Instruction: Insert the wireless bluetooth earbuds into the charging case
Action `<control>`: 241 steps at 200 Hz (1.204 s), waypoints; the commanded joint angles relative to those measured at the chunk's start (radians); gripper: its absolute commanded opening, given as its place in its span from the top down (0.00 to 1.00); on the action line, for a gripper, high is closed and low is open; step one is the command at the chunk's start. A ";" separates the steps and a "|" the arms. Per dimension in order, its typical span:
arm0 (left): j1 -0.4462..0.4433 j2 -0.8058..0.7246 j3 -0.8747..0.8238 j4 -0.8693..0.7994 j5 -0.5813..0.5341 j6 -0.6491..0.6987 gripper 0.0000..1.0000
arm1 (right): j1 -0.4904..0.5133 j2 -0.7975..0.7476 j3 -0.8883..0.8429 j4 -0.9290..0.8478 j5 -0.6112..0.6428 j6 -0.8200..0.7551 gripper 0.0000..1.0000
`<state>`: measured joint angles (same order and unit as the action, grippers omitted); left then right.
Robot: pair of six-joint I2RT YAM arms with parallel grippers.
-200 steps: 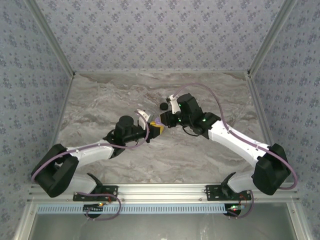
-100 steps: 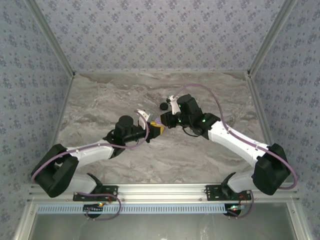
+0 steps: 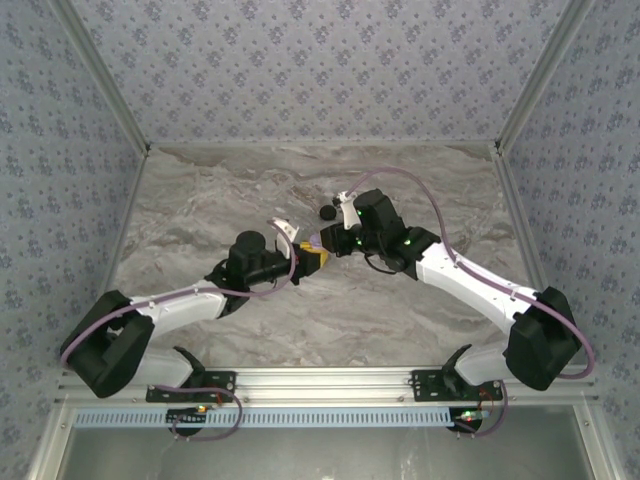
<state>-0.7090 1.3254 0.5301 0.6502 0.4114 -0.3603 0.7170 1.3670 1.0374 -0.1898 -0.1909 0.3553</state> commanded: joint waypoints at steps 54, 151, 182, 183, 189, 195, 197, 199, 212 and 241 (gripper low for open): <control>-0.005 -0.038 0.038 0.038 -0.010 0.052 0.86 | 0.016 -0.017 0.003 -0.047 -0.068 0.008 0.77; -0.023 -0.078 0.031 -0.005 -0.027 0.139 0.86 | 0.016 -0.016 0.053 -0.114 -0.030 -0.009 0.46; -0.024 -0.109 0.019 -0.061 -0.102 0.147 0.85 | -0.001 -0.037 0.063 -0.135 0.064 -0.003 0.42; -0.024 -0.111 0.019 -0.065 -0.105 0.148 0.85 | -0.002 -0.036 0.064 -0.137 0.066 -0.003 0.42; -0.022 -0.125 0.015 -0.083 -0.120 0.152 0.85 | -0.012 -0.034 0.070 -0.143 0.077 0.000 0.42; -0.023 -0.141 0.010 -0.100 -0.134 0.157 0.86 | -0.026 -0.029 0.074 -0.150 0.091 0.008 0.41; -0.024 -0.148 0.009 -0.106 -0.139 0.158 0.85 | -0.029 -0.027 0.076 -0.153 0.092 0.011 0.41; -0.024 -0.154 0.007 -0.113 -0.144 0.159 0.85 | -0.036 -0.024 0.077 -0.155 0.093 0.013 0.41; -0.023 -0.199 -0.006 -0.155 -0.173 0.167 0.86 | -0.069 0.005 0.094 -0.165 0.076 0.019 0.41; -0.024 -0.313 -0.009 -0.311 -0.239 0.168 0.85 | -0.109 0.163 0.237 -0.288 0.051 -0.029 0.42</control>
<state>-0.7334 1.1084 0.5148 0.4511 0.2516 -0.2161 0.6456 1.4086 1.1721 -0.3397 -0.1688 0.3561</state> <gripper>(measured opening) 0.205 0.585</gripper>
